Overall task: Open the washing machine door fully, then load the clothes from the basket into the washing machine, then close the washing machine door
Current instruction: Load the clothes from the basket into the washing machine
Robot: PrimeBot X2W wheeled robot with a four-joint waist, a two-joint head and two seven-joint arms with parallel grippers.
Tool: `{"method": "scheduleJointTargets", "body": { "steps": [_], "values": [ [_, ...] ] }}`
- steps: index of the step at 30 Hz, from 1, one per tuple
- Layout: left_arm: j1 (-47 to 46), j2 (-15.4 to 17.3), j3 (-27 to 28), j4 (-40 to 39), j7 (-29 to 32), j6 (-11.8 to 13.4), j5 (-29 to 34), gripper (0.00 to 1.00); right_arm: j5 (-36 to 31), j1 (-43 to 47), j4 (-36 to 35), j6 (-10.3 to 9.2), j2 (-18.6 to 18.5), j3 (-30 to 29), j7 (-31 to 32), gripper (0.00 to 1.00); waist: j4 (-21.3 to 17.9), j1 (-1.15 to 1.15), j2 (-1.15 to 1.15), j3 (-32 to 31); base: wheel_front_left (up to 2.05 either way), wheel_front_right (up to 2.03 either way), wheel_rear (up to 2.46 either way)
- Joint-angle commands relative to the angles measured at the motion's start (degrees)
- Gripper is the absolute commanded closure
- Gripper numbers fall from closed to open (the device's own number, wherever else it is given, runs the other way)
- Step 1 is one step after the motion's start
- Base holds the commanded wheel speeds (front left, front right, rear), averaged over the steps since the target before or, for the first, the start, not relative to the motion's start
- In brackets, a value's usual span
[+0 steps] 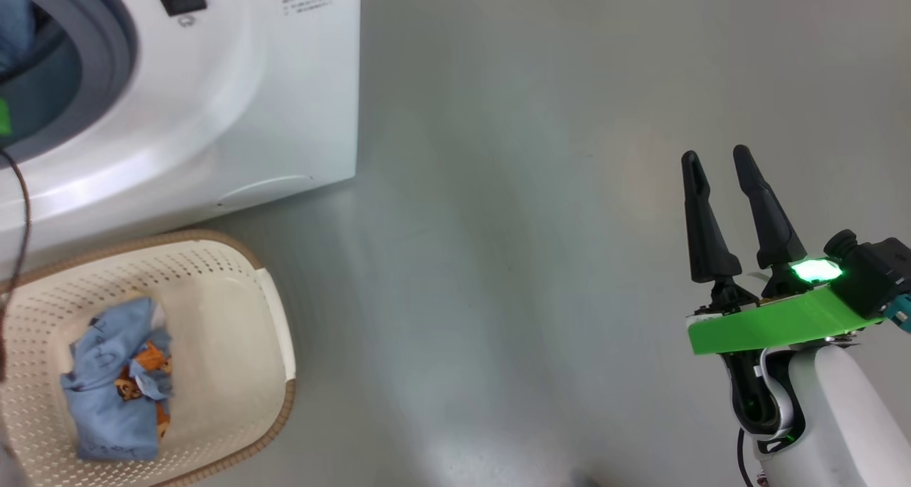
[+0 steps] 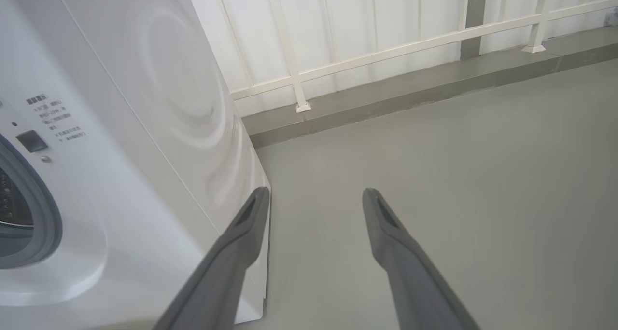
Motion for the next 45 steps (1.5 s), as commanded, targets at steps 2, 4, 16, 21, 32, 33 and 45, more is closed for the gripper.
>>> {"method": "scheduleJointTargets", "body": {
  "steps": [2, 4, 16, 21, 32, 33, 45],
  "values": [
    [4.95, 1.75, 3.03, -5.52, -0.32, -0.26, -1.12, 0.0, -0.03, 0.07, -1.14, 0.32, -1.1, 0.59, -0.46, 0.0, 0.69, 0.0, 0.0, -1.76, 0.0, 0.0, 0.0],
    [9.55, 0.35, 4.87, -10.92, -0.33, -0.19, -0.49, 0.0, -0.13, 0.37, -1.01, 0.32, -1.58, 0.48, -0.46, 0.0, 1.15, 0.0, 0.0, -3.23, 0.0, 0.0, 0.0],
    [22.18, -5.33, 10.35, -20.21, -0.33, -1.52, 1.53, 0.0, -0.47, 2.52, 0.12, 0.32, -4.2, 0.22, -0.46, 0.0, 3.34, 0.0, 0.0, -9.73, 0.0, 0.0, 0.0],
    [27.58, -7.01, 10.44, -22.52, -0.33, -2.03, 2.92, 0.0, -0.5, 3.81, 0.78, 0.32, -5.44, 0.41, -0.46, 0.0, 4.3, 0.0, 0.0, -12.75, 0.0, 0.0, 0.0],
    [38.48, -10.2, 9.88, -27.55, -0.33, -2.36, 3.25, 0.0, -0.34, 7.32, 1.84, 0.32, -7.38, 0.3, -0.46, 0.0, 6.43, 0.0, 0.0, -18.59, 0.0, 0.0, 0.0],
    [39.5, -10.41, 9.61, -28.06, -0.33, -2.37, 3.16, 0.0, -0.29, 7.73, 1.91, 0.32, -7.52, 0.29, -0.46, 0.0, 6.62, 0.0, 0.0, -19.16, 0.0, 0.0, 0.0],
    [51.01, -11.8, 7.79, -33.69, -0.34, -2.39, 1.37, 0.0, 0.43, 12.35, 2.43, 0.32, -9.47, 0.33, -0.46, 0.0, 8.39, 0.0, 0.0, -24.93, 0.0, 0.0, 0.0]
  ]
}}
